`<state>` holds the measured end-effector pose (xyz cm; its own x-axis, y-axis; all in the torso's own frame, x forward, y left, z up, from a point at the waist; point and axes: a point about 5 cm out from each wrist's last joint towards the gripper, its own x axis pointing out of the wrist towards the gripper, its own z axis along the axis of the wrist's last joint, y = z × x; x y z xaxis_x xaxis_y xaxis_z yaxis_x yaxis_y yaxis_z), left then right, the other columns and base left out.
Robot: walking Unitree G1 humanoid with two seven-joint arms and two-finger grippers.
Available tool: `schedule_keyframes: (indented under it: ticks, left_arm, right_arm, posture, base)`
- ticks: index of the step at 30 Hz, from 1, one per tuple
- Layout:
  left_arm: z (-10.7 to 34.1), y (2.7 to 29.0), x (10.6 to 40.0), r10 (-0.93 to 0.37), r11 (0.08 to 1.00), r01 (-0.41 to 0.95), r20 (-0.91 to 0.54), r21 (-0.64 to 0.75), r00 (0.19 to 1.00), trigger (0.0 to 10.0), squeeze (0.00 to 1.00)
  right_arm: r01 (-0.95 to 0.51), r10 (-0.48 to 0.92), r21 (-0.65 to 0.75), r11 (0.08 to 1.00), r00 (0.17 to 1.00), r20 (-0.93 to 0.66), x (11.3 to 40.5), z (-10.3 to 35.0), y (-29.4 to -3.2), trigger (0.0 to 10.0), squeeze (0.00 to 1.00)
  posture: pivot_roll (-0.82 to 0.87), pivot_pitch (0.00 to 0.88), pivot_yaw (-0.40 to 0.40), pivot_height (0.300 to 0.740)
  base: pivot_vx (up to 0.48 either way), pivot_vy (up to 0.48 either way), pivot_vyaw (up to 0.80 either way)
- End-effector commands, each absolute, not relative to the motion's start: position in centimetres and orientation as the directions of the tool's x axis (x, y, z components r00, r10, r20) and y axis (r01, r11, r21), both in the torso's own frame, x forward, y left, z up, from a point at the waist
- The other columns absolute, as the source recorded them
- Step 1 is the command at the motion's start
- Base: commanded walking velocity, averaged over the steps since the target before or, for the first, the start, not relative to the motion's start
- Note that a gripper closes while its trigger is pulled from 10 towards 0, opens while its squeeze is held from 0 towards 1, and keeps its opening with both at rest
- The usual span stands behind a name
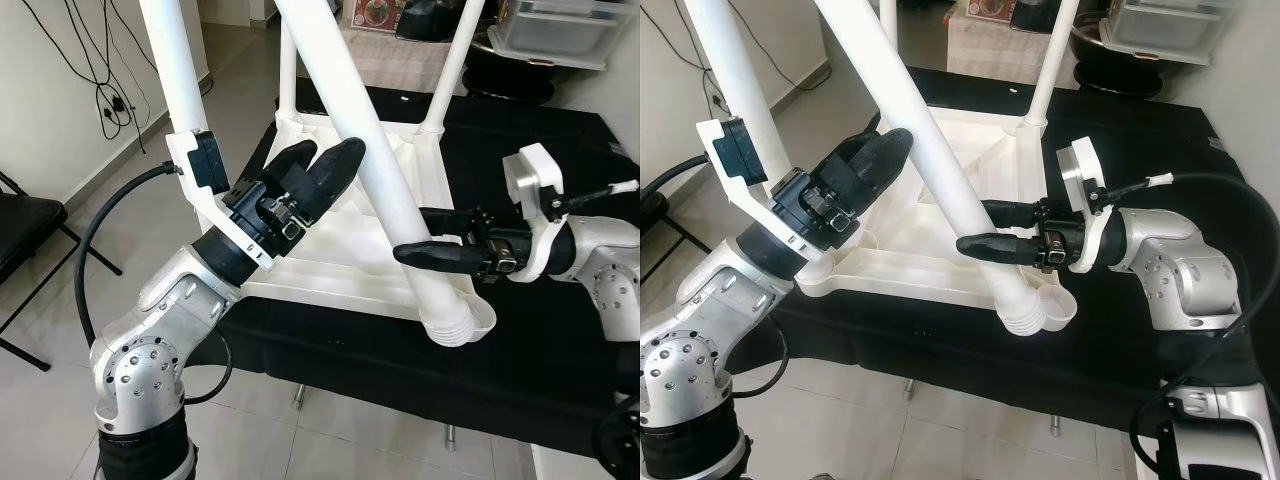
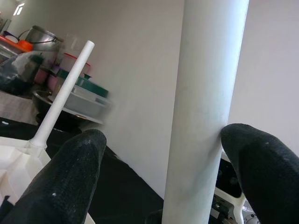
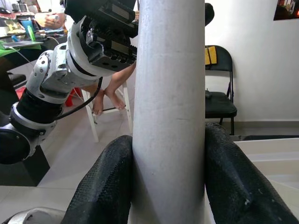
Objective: Building children table
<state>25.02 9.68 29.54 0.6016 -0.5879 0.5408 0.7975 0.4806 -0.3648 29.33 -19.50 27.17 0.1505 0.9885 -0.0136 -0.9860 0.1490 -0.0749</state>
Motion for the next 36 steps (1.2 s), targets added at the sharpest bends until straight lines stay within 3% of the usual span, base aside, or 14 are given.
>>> schedule_keyframes:
  ticks: [1,14,20,21,22,36]
  left_arm:
    - [29.6,9.2,24.6,-0.624,0.462,0.817,0.528,-0.344,0.575,10.0,0.00]
    - [29.6,9.0,24.4,-0.645,0.461,0.829,0.522,-0.318,0.559,10.0,0.00]
    - [30.0,9.4,24.9,-0.608,0.508,0.807,0.538,-0.301,0.584,10.0,0.00]
    - [30.1,9.5,25.0,-0.596,0.517,0.802,0.548,-0.299,0.588,8.9,0.00]
    - [30.2,9.6,25.0,-0.589,0.521,0.800,0.554,-0.297,0.589,0.0,0.00]
    - [30.9,9.6,24.7,-0.587,0.534,0.812,0.588,-0.235,0.556,0.0,0.00]
  right_arm:
    - [-0.989,0.994,-0.104,0.104,0.107,-0.019,28.9,27.7,-18.9,10.0,0.00]
    - [-0.994,0.998,-0.096,0.060,0.062,-0.025,28.5,27.5,-18.0,10.0,0.00]
    - [-0.997,0.998,-0.078,0.016,0.021,-0.062,28.1,26.9,-17.4,10.0,0.00]
    - [-0.997,0.997,-0.076,0.010,0.015,-0.069,28.0,26.7,-17.2,10.0,0.00]
    - [-0.997,0.997,-0.075,0.006,0.012,-0.074,28.0,26.6,-17.1,10.0,0.00]
    - [-0.999,0.997,-0.039,-0.037,-0.034,-0.066,27.5,25.9,-15.9,10.0,0.00]
  posture:
    - [-0.01,0.101,-0.047,0.740]
    - [-0.01,0.103,-0.047,0.740]
    - [-0.02,0.104,-0.055,0.740]
    - [-0.03,0.104,-0.055,0.740]
    - [-0.03,0.104,-0.055,0.740]
    - [-0.03,0.101,-0.060,0.740]
  base:
    - [0.000,0.000,0.00]
    - [0.000,0.000,0.00]
    - [0.000,0.000,0.00]
    - [0.000,0.000,0.00]
    - [0.000,0.000,0.00]
    - [0.000,0.000,0.00]
